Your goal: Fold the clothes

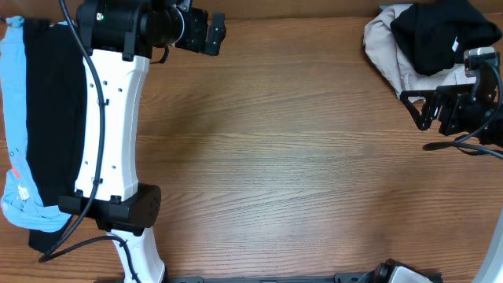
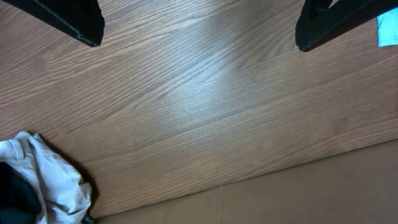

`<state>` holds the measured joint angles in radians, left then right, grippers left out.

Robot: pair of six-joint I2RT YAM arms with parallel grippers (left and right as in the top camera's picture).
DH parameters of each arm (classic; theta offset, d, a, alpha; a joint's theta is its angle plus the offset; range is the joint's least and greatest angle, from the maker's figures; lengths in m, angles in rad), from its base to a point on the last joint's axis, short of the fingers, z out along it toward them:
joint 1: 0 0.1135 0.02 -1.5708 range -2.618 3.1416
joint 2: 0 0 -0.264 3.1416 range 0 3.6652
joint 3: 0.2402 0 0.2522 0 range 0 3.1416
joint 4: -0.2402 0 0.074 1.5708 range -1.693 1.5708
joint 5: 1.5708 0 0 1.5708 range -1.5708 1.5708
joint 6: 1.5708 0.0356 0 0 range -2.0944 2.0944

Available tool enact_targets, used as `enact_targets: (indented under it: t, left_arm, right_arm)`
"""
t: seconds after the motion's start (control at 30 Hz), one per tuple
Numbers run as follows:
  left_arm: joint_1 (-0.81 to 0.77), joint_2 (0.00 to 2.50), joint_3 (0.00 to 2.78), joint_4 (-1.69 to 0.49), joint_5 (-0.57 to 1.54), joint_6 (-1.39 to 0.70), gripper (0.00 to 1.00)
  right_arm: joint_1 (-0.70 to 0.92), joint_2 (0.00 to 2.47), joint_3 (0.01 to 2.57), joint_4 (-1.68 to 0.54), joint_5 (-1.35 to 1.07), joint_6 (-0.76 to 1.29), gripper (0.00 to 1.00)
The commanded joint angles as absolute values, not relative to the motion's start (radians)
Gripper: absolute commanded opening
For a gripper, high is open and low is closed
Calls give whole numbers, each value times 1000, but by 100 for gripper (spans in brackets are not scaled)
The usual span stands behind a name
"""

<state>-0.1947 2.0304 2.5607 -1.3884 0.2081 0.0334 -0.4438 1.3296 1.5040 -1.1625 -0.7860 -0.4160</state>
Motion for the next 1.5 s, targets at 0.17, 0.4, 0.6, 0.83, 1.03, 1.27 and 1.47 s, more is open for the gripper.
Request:
enact_targets:
  t: [0.17,0.4,0.6,0.83,1.03,1.27,1.47]
  left_arm:
    - [-197,2041,2556,-1387,207,53,100]
    - [-197,2041,2556,-1387,207,53,100]
    - [-197,2041,2556,-1387,207,53,100]
    - [-197,2041,2556,-1387,207,53,100]
    - [-197,2041,2556,-1387,207,53,100]
    - [-197,2041,2556,-1387,207,53,100]
    - [-197,2041,2556,-1387,207,53,100]
  right_arm:
    - [-438,1327,1505,-1118,-806,-424,100]
    - [-438,1327,1505,-1100,-812,-437,100]
    - [-438,1327,1505,-1087,-818,-472,100]
    - [-437,1327,1505,-1074,-882,-476,100]
    - [-428,1329,1461,-1119,-825,-558,100]
    - [-84,1065,1152,-753,-527,-558,100]
    - [128,799,844,-484,-358,-365,100]
